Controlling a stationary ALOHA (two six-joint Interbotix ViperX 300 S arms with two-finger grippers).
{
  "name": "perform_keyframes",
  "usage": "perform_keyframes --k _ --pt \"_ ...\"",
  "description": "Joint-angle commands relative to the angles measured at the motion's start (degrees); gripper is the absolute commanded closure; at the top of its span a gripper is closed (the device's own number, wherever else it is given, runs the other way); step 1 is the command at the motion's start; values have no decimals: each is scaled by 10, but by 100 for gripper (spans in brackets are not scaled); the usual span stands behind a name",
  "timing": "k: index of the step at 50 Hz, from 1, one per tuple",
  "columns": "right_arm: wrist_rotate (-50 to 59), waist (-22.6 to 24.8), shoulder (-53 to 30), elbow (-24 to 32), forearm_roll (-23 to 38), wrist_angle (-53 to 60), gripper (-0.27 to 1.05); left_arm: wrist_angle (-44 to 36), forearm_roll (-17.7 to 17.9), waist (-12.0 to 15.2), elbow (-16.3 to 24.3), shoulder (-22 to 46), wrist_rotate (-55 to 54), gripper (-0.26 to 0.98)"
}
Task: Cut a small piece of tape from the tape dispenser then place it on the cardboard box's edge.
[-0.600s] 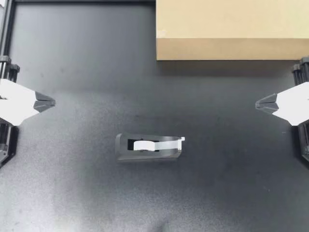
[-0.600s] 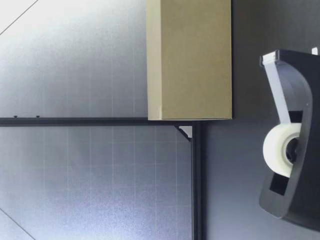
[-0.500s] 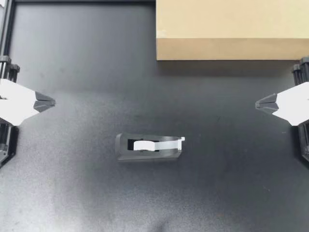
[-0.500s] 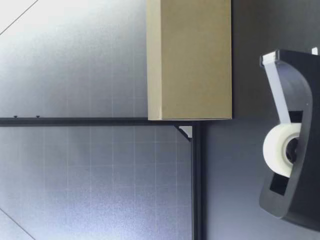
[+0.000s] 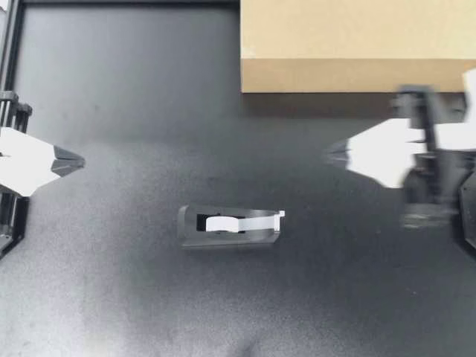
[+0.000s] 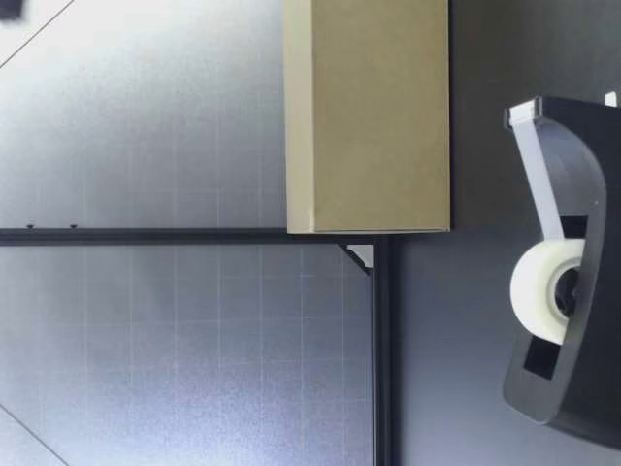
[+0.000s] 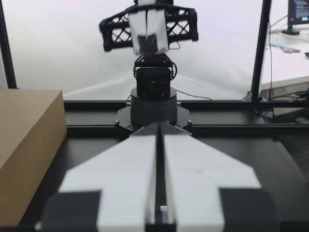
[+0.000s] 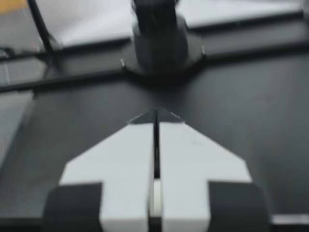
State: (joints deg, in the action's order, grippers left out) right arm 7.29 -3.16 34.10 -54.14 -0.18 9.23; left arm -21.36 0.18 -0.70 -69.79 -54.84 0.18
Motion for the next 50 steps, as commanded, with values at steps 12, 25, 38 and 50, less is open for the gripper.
perform_keyframes --k 12,25,38,50 --pt "30 -4 -197 141 -1 -168 91 -7 0 -2 4 16 2 85" --pt "30 12 -303 234 -1 -328 91 -7 0 -2 -4 25 -4 85" --pt "-40 -4 -344 294 -68 -453 91 -7 0 -2 -11 25 -3 85" --pt "-279 -91 -389 332 -320 -564 91 -7 2 -2 -18 26 -4 85"
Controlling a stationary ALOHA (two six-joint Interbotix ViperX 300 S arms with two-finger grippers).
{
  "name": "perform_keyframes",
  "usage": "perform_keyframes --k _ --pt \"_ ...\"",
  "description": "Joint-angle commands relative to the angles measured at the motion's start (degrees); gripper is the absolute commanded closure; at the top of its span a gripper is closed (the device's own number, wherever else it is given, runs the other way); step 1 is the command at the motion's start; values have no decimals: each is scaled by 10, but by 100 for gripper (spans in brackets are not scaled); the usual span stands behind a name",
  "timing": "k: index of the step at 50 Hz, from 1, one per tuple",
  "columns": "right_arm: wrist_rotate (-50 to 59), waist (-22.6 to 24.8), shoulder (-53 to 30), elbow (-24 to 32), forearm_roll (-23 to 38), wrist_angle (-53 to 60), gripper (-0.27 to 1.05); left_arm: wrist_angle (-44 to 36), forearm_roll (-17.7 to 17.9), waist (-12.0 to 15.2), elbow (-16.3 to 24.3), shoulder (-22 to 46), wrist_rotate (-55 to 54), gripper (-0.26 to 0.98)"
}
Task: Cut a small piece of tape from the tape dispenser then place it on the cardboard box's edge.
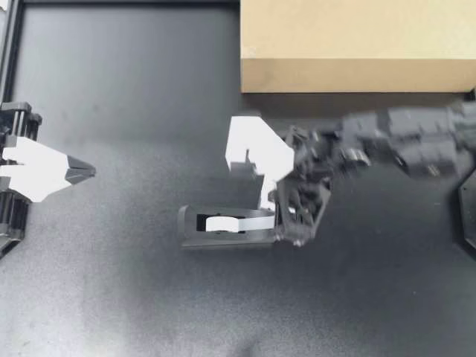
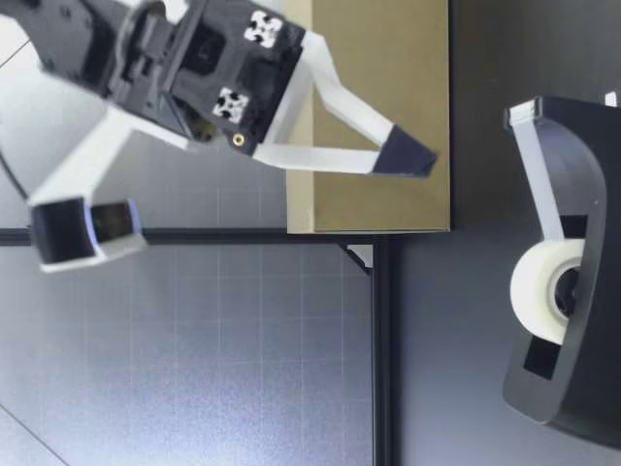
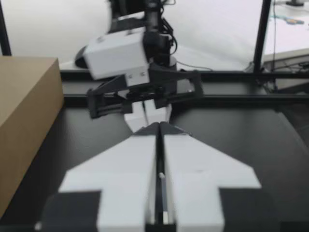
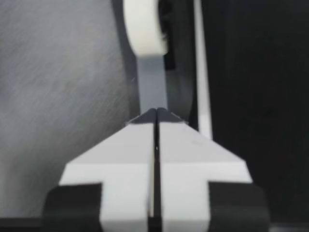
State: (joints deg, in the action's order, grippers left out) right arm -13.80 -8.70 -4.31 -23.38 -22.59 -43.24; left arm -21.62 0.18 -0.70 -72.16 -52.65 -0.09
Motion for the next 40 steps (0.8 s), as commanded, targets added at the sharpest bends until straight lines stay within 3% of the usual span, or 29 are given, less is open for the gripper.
perform_keyframes --k 1,7,11,24,40 --pt "-88 -43 -11 28 -118 -52 91 -4 2 -1 6 4 -2 85" --pt "-183 -93 -49 53 -228 -122 90 -4 3 -2 5 7 -2 85" --pt "-220 -118 -80 75 -267 -171 90 -5 3 -2 5 11 -2 85" --pt "-229 -135 -152 140 -270 -262 79 -17 7 -2 5 25 -4 85" --pt "-227 -134 -178 148 -265 -258 35 -25 8 -2 4 37 -4 85"
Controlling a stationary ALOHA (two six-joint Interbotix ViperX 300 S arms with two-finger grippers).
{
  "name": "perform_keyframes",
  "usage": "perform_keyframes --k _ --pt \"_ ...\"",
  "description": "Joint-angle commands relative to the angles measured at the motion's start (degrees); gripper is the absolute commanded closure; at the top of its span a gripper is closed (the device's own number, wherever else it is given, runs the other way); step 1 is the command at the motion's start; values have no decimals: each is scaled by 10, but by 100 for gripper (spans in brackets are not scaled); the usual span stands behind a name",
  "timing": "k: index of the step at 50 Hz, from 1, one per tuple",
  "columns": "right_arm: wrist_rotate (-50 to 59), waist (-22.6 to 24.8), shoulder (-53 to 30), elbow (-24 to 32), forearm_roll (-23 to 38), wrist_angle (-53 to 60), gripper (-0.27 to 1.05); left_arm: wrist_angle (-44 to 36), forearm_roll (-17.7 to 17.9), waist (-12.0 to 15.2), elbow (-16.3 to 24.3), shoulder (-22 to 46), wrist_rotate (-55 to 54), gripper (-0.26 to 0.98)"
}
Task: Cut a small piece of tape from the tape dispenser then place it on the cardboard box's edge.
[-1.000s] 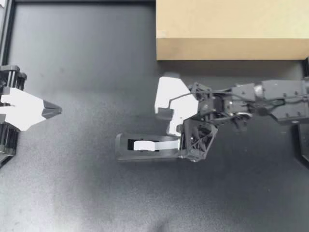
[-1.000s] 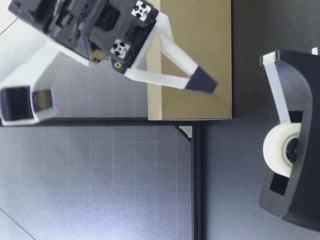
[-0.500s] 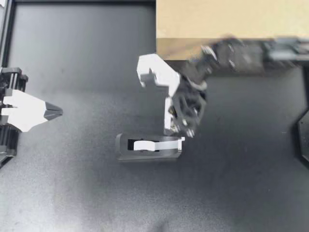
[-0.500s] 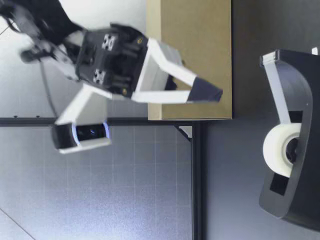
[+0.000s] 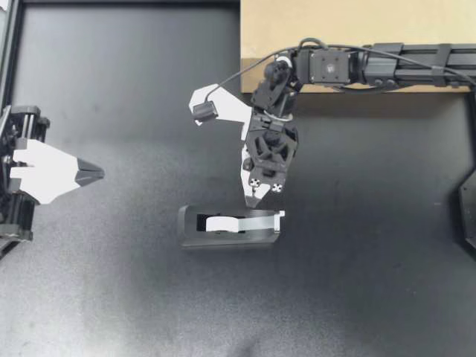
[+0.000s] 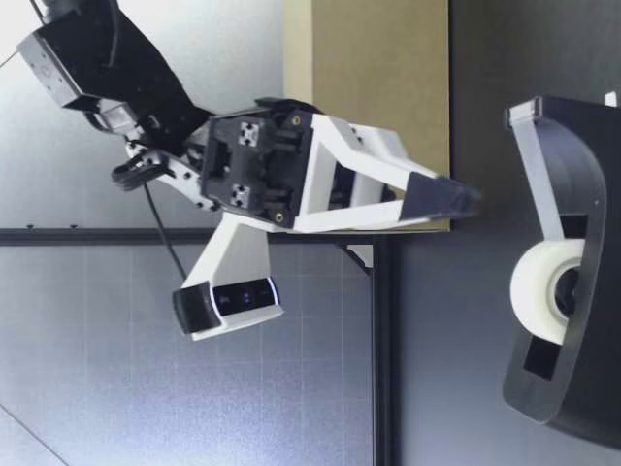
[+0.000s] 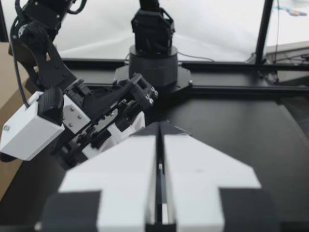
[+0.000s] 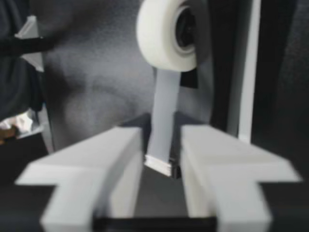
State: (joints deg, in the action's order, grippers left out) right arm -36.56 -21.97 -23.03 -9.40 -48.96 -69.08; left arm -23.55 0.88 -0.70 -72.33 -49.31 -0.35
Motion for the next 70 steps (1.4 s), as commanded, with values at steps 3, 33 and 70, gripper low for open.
perform_keyframes --k 3,33,70 --pt "2 -2 6 4 -3 1 35 -5 1 -2 6 4 0 85" --pt "4 24 -13 -9 -6 -5 36 -5 1 -2 3 4 -1 85" --pt "7 26 4 -6 -8 -18 81 -5 1 -2 -8 4 -1 85"
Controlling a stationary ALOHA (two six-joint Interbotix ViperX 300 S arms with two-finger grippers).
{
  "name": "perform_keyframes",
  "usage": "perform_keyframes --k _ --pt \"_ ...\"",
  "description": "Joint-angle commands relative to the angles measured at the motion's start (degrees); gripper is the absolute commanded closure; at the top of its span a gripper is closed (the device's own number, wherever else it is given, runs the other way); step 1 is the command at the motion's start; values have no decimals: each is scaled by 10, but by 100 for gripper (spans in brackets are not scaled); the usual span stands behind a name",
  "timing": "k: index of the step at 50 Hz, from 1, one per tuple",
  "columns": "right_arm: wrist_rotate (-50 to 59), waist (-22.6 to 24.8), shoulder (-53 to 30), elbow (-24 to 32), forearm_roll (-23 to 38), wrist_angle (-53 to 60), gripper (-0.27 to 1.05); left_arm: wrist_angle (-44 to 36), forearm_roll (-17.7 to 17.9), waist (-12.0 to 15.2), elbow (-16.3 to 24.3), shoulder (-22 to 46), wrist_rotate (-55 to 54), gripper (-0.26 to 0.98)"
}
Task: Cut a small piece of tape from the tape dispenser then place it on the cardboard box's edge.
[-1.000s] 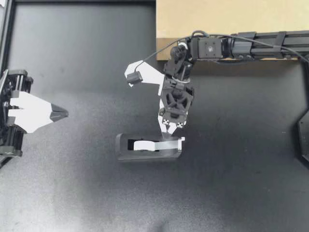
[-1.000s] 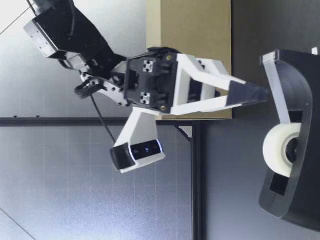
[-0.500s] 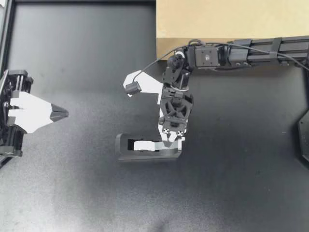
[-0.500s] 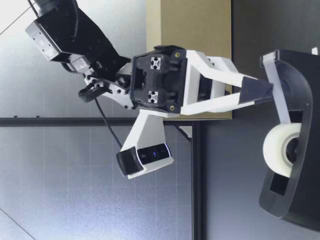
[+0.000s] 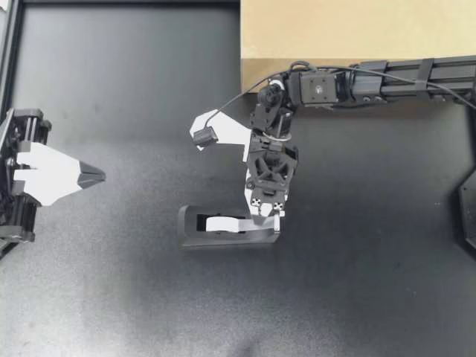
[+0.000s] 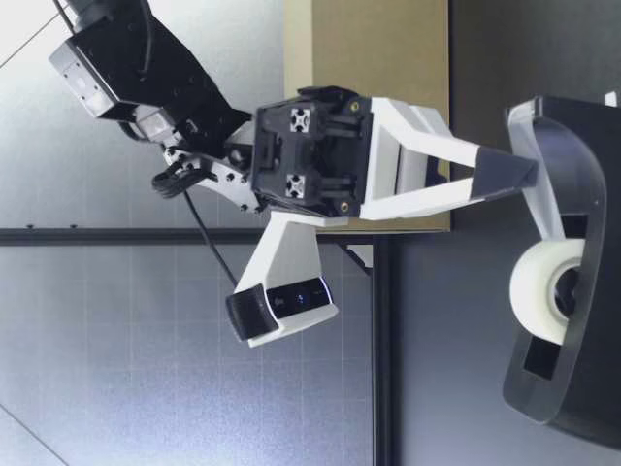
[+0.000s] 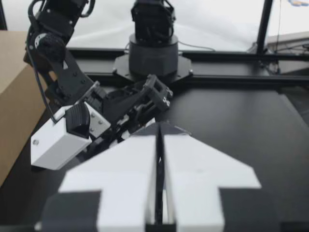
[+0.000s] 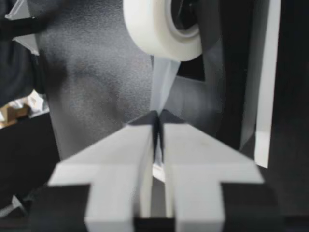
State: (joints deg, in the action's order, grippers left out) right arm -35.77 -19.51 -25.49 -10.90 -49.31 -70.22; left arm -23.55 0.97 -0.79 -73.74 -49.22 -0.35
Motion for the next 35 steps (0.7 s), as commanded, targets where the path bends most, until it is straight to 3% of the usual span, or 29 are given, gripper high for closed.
perform_keyframes --k 1,19,35 --pt "-1 2 31 9 -6 -8 82 -5 1 -1 6 3 0 85" --pt "1 7 47 11 -11 -24 86 -5 0 -1 6 3 0 85" --pt "3 -12 81 -28 -7 -24 86 -5 0 -1 10 3 0 85"
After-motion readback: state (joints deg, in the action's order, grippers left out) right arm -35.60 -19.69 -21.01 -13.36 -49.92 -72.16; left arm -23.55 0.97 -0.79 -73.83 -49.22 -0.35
